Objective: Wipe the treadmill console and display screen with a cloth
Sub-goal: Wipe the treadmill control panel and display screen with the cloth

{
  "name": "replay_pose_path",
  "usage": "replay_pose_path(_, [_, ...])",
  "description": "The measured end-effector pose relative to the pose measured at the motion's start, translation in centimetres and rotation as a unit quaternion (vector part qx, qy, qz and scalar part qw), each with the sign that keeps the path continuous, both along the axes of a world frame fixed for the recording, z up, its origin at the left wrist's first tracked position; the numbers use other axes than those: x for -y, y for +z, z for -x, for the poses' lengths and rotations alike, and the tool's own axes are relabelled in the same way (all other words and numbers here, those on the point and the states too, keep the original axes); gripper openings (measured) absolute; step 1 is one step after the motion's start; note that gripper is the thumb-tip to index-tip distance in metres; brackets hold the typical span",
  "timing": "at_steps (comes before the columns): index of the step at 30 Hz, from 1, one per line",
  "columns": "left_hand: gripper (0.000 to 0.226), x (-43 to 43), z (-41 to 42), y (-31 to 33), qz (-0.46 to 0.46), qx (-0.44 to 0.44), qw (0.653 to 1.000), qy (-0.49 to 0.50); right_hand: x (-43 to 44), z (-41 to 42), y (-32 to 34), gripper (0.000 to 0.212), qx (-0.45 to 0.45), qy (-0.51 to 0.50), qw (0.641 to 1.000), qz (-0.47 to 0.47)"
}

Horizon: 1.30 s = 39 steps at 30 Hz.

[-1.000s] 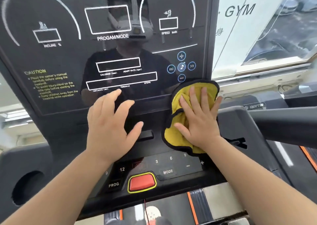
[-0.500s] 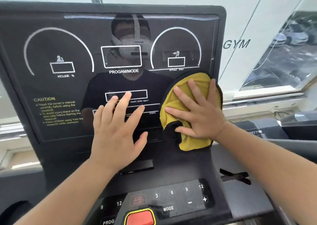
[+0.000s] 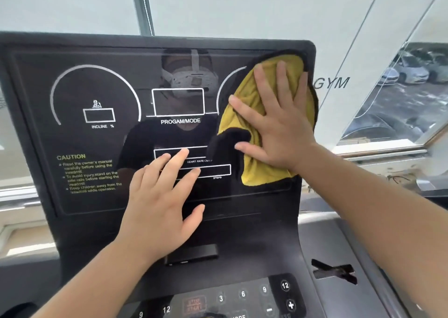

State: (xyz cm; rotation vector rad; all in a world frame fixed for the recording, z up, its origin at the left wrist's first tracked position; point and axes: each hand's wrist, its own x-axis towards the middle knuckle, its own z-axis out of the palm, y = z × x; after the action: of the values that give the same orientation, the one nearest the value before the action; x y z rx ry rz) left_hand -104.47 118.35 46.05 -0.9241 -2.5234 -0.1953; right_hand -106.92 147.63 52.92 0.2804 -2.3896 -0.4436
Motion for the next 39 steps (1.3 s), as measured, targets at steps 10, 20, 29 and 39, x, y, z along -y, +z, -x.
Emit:
replay_pose_path(10, [0.063, -0.2, -0.2, 0.1, 0.007, 0.009, 1.0, 0.003, -1.0, -4.6, -8.6, 0.075, 0.108, 0.139, 0.976, -0.125])
replay_pose_path(20, [0.073, 0.7, -0.4, 1.0, 0.074, 0.043, 0.996, 0.005, -1.5, 2.7, 5.5, 0.088, 0.01, 0.031, 0.998, -0.054])
replay_pose_path(29, [0.069, 0.9, -0.4, -0.2, 0.052, 0.034, 0.998, -0.012, 1.6, -2.0, -4.7, 0.094, 0.035, 0.052, 0.998, -0.033])
replay_pose_path(39, [0.056, 1.0, 0.0, 0.3, 0.037, 0.036, 0.999, -0.016, -0.2, -3.3, -7.0, 0.083, 0.061, 0.124, 0.986, -0.09])
